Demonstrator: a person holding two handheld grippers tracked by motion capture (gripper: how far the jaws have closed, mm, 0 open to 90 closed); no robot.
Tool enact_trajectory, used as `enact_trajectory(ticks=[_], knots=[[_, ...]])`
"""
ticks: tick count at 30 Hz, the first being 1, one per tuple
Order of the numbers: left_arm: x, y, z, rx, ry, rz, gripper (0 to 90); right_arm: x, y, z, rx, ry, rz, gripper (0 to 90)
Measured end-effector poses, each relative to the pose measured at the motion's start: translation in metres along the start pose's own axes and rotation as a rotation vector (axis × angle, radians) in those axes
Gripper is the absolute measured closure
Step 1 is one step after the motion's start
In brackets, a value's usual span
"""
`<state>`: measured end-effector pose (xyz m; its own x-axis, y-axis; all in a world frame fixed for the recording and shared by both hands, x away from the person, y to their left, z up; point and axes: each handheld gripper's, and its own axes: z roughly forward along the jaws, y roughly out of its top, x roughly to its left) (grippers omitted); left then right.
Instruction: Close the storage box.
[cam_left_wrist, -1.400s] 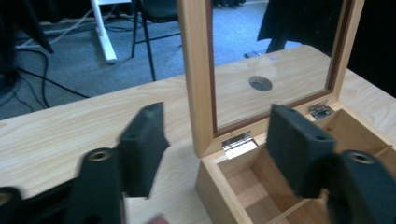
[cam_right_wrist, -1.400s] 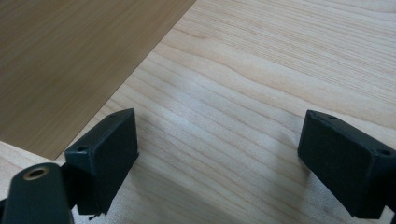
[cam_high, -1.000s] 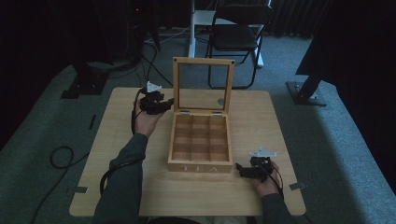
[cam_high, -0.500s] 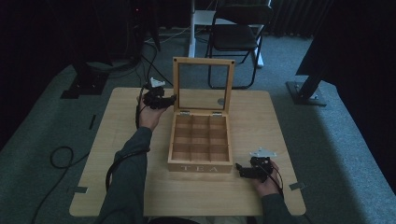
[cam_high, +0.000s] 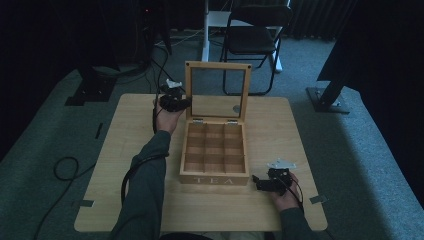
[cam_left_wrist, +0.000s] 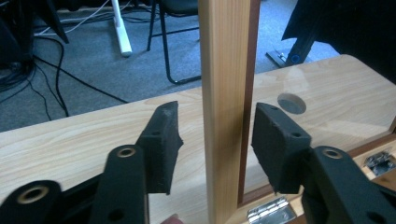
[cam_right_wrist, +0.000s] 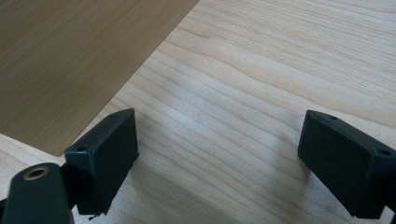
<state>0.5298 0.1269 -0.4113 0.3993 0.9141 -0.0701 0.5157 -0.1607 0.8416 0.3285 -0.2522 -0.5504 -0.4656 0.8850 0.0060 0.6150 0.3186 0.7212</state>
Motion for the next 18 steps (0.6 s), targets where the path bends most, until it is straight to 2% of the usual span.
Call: enact_trajectory(ticks=[5,8,11,17,18], knots=[[-0.0030,0.0056,0.0035,-0.006,-0.002,-0.007,60.5,0.0000,-0.0002,-0.0001,-0.001,0.002,-0.004,11.7],[-0.0062,0.0085,0.0059,-0.011,-0.007,-0.001,59.5,0.0000,-0.0002,-0.0001,-0.001,0.003,-0.005,11.7],[-0.0056,0.0099,0.0075,-0.012,-0.006,-0.013,58.6,0.0001,-0.0002,-0.0001,-0.001,0.002,-0.004,11.7],[-0.0034,0.0089,0.0033,-0.018,-0.014,-0.036,65.0,0.0004,-0.0005,-0.0004,-0.001,0.004,-0.005,11.7],[-0.0043,0.0084,0.0025,-0.020,-0.009,-0.030,65.1,0.0004,-0.0005,-0.0005,-0.001,0.004,-0.005,11.7]])
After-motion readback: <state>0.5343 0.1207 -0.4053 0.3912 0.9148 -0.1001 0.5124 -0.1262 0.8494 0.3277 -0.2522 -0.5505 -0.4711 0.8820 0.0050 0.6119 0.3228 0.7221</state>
